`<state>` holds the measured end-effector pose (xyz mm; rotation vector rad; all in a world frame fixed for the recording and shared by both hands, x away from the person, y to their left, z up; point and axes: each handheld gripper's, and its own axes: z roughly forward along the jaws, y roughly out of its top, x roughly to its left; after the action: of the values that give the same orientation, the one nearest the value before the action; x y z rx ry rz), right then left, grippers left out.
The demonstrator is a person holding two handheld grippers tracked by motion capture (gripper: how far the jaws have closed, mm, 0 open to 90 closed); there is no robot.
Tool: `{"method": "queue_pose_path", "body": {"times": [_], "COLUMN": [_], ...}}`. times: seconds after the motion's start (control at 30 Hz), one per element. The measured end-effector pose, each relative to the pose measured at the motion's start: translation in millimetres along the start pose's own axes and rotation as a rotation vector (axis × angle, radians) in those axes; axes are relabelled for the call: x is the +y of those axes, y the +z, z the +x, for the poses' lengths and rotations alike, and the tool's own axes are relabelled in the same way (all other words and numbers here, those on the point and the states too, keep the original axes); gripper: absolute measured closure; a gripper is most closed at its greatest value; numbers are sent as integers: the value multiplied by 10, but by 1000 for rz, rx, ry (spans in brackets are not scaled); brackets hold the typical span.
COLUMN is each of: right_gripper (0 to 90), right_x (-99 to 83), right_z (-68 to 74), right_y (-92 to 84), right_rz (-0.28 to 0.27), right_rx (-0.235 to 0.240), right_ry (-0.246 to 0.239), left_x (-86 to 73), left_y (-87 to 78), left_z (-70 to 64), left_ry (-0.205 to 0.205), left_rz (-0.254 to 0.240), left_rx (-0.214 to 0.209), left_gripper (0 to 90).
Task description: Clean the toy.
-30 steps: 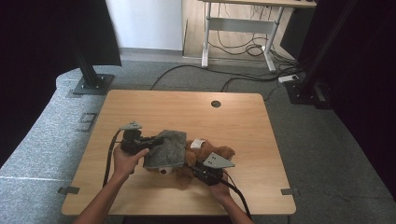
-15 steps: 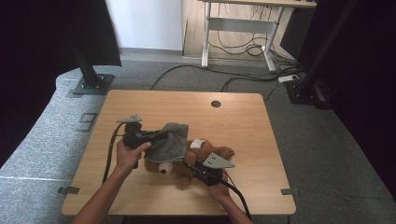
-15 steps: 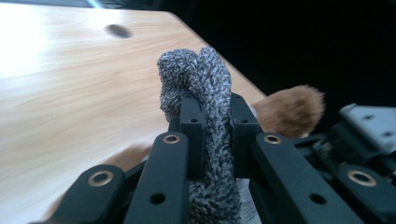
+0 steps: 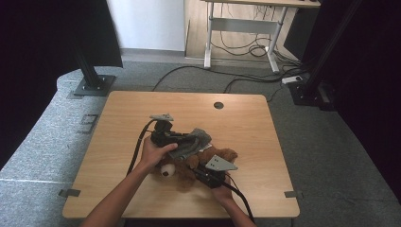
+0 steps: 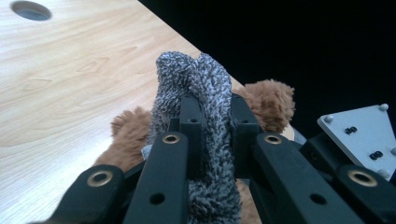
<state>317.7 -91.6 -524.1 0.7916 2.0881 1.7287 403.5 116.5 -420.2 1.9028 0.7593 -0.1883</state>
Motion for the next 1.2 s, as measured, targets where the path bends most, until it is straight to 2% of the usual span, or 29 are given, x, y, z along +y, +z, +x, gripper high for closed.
{"method": "queue_pose_path", "body": {"times": [0.17,0.3,0.37,0.47,0.53,0.67,0.73,0.77,0.87,1.03,1.1,1.13,1.2], "right_gripper": [774,775,775,775,775,775,775,775,775,775,775,775,776], "right_x": [-4,-13,-16,-21,-26,-29,-30,-31,-37,-41,-41,-40,-40], "right_z": [2,7,7,19,28,22,26,30,33,39,36,36,34], "right_y": [4,6,7,14,16,9,8,7,1,-1,-1,-1,1], "right_rz": [2,6,8,12,15,17,18,18,17,11,8,8,7], "right_rx": [-2,-7,-8,-13,-16,-15,-18,-18,-15,-10,-5,-5,-7], "right_ry": [-3,-8,-9,-16,-23,-19,-22,-21,-20,-21,-19,-19,-17], "left_x": [42,50,60,90,103,101,93,90,78,78,85,92,117], "left_y": [211,332,379,459,504,540,525,511,434,244,147,121,103], "left_z": [-57,-114,-150,-177,-190,-194,-173,-151,-69,71,119,118,63], "left_ry": [21,63,99,125,137,139,141,133,113,68,40,27,34], "left_rz": [100,162,193,254,275,279,272,264,241,206,169,149,122], "left_rx": [-24,-4,26,33,39,66,113,122,176,240,206,161,85], "left_gripper": [785,784,784,782,782,784,787,789,793,797,798,798,799]}}
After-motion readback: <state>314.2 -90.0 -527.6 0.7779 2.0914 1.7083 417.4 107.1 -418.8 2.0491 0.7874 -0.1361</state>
